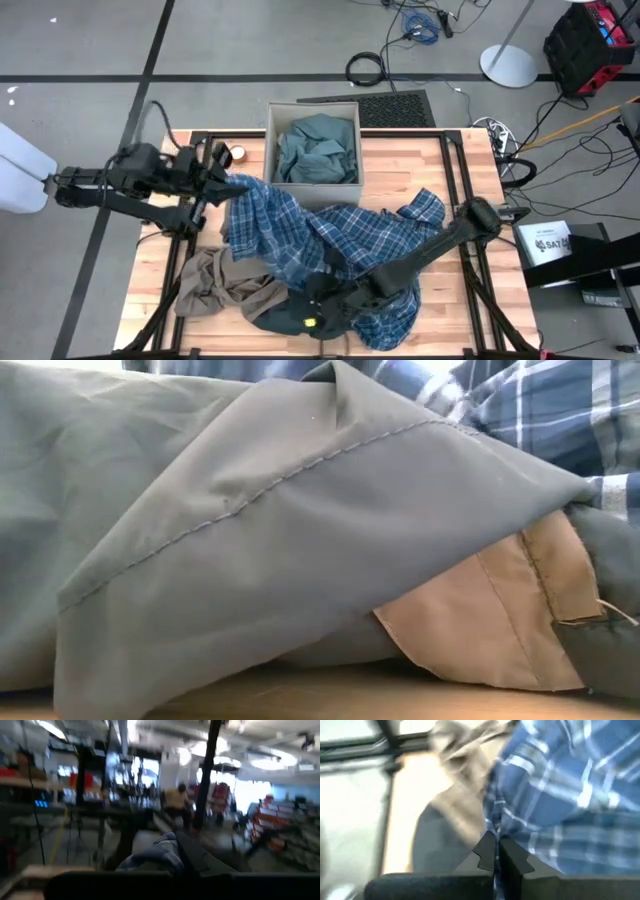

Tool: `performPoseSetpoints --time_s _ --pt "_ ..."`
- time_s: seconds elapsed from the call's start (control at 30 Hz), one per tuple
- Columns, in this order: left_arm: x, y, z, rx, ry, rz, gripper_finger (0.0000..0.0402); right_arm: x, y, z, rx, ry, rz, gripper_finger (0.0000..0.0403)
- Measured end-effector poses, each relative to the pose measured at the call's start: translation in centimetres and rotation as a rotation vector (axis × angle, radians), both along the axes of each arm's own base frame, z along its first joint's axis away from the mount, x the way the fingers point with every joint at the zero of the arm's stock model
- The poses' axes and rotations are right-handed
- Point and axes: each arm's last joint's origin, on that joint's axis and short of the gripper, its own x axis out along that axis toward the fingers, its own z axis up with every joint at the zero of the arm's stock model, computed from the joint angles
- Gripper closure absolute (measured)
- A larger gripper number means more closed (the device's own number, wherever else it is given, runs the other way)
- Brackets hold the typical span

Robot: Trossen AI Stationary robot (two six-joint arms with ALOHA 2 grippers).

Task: Sort clothes
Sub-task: Put the blue plaid shirt into the laundry bin

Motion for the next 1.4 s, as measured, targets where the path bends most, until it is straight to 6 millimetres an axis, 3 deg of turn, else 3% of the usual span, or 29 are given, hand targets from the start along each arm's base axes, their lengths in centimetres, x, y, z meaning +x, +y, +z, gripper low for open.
performPoseSetpoints --time_s 0.17,0.3,0.43,0.67,0.8,0.97,1.07,1.23,1.33,1.4 --pt "0.3 -0.1 -2.2 0.027 0.229 -0.034 0.0370 -4.1 -0.4 6.2 0.116 0.165 0.059 0.0402" --pt "0.6 -0.2 -4.1 0.010 0.431 -0.035 0.0306 -6.8 -1.2 10.0 0.140 0.218 0.035 0.0402" --pt "1.0 -0.4 -5.9 -0.035 0.615 -0.040 0.0232 -8.6 -2.0 12.1 0.156 0.242 0.024 0.0402" --pt "1.4 -1.4 -8.5 -0.069 0.905 -0.061 0.0144 -10.0 -2.6 12.4 0.228 0.367 0.065 0.0403" --pt "1.1 -2.3 -10.7 -0.065 1.057 -0.137 0.0135 -10.6 -2.7 12.1 0.261 0.459 0.076 0.0403" --pt "0.8 -3.9 -12.6 -0.188 1.159 -0.238 0.0135 -10.9 -2.8 12.0 0.258 0.495 0.066 0.0403" --pt "1.3 -5.4 -12.2 -0.238 1.067 -0.314 0.0135 -10.9 -2.8 12.0 0.248 0.496 0.076 0.0403" --pt "2.7 -8.0 -8.5 -0.180 0.563 -0.448 0.0135 -10.7 -3.0 12.0 0.235 0.488 0.094 0.0403" --pt "3.8 -9.3 -7.0 -0.070 0.290 -0.404 0.0135 -10.3 -3.0 12.2 0.242 0.459 0.116 0.0403" --pt "4.9 -9.8 -7.4 -0.010 0.249 -0.328 0.0135 -9.8 -3.1 12.3 0.248 0.423 0.138 0.0403"
